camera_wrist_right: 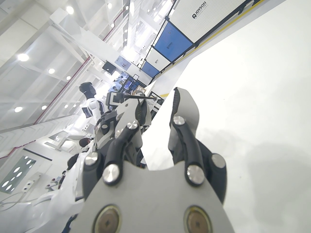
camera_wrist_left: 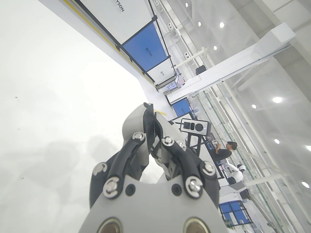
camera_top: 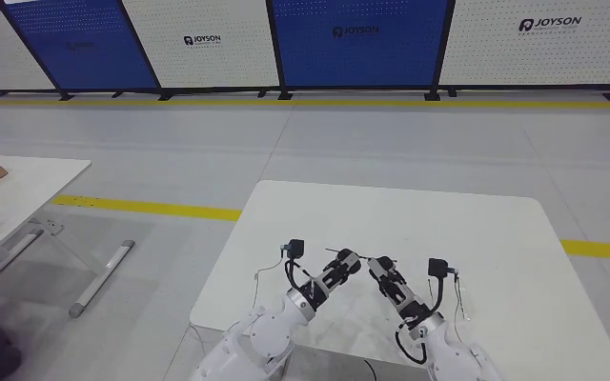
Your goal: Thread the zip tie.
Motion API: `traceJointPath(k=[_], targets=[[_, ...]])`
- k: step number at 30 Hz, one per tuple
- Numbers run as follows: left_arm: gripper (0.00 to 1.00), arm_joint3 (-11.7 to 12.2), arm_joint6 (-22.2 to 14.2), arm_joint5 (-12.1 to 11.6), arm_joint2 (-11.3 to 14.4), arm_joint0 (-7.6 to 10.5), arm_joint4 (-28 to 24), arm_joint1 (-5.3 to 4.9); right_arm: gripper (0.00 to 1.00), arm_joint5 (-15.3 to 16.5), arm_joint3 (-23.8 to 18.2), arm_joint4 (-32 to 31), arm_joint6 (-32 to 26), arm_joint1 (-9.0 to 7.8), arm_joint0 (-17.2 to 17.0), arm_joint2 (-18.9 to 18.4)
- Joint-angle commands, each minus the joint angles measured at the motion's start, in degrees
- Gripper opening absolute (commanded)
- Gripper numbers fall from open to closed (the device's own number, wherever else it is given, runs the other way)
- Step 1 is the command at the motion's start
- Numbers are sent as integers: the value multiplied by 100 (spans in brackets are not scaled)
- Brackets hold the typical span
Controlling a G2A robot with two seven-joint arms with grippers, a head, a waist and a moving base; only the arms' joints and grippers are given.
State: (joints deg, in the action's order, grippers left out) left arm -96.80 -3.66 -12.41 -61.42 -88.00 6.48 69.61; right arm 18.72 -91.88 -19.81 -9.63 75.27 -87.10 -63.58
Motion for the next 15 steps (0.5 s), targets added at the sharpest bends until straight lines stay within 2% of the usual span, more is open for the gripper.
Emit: traceJointPath(k=[1,8,12,15], targets=[[0,0,-1,3,-1,1,-4,0,25,19,2,9,17,0,-1,1],[0,9,-32,2,-14,4,-11,-2,20,50,-1,33,64,-2,3,-3],[0,16,-42,-10,-26,0,-16,-4,12,76,8,73,106,0,9,-1],[0,21,-51,-33,-30,-3,-11,-6,1,76,2,80,141,0,11,5]])
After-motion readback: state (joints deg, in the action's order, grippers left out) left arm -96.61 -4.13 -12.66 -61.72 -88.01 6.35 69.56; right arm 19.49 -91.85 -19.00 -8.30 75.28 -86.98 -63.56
